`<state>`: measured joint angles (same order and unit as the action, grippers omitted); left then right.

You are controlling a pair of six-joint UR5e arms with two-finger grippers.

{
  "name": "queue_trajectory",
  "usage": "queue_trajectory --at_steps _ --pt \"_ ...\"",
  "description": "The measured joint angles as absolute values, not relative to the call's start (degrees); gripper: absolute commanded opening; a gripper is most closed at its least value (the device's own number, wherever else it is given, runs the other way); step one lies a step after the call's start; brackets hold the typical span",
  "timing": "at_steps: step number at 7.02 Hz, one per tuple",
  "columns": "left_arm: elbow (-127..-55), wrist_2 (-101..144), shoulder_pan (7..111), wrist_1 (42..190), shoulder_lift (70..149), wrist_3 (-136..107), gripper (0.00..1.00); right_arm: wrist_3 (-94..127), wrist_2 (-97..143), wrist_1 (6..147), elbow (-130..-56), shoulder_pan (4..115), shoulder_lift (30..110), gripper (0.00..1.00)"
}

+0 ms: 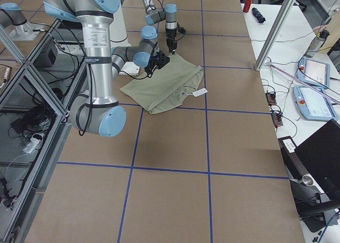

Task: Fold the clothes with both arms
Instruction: 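Grasp the shirt edge nearest the left gripper while right holds the collar side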

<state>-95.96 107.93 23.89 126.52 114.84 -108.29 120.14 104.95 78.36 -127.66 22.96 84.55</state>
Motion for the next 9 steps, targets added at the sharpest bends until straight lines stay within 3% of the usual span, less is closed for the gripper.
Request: queue_trajectory --at_steps 1,2,3,9 --pt "-95.8 107.48 23.68 126.49 114.94 -108.25 0.48 119.43 105.04 78.39 -127.07 23.54 84.22 1.0" --pt "-95.64 107.26 23.7 126.33 115.0 -108.02 0.35 119.2 105.04 78.4 -126.85 23.68 84.12 1.0" --pt "-95.55 106.91 23.76 125.96 115.03 -107.81 0.02 119.13 105.04 78.4 -126.78 23.76 84.11 1.0" --pt "-95.43 105.99 29.4 122.23 115.16 -98.68 0.0 119.11 104.97 78.4 -126.75 23.91 84.03 1.0"
